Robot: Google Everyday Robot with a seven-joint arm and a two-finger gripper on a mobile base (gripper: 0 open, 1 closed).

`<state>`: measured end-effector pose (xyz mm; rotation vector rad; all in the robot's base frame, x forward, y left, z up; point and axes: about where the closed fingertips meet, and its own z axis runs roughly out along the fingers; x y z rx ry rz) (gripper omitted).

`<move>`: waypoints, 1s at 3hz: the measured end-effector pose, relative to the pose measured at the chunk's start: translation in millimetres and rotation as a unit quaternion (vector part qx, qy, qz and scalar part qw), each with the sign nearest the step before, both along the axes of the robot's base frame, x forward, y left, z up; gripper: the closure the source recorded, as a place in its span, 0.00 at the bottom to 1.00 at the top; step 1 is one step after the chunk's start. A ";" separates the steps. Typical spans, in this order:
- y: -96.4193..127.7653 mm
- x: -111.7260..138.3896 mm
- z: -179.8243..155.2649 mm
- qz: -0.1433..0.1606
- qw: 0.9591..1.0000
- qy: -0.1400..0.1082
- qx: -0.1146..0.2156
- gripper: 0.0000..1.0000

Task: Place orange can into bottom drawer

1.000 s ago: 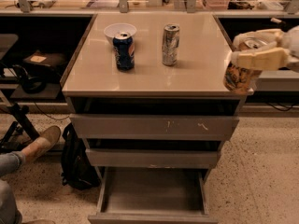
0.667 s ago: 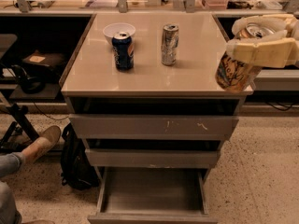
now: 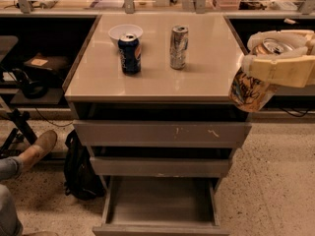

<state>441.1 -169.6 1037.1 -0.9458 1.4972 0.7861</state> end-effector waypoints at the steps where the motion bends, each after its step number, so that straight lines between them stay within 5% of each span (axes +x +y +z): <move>1: 18.4 -19.2 -20.6 0.025 1.000 0.006 0.017 1.00; 2: 64.5 -65.2 -33.8 0.047 0.998 -0.022 0.025 1.00; 3: 94.1 -104.1 -77.7 0.043 0.998 -0.048 0.000 1.00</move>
Offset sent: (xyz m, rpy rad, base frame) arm -0.1876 0.1357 -0.2065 0.0346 0.1200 0.1455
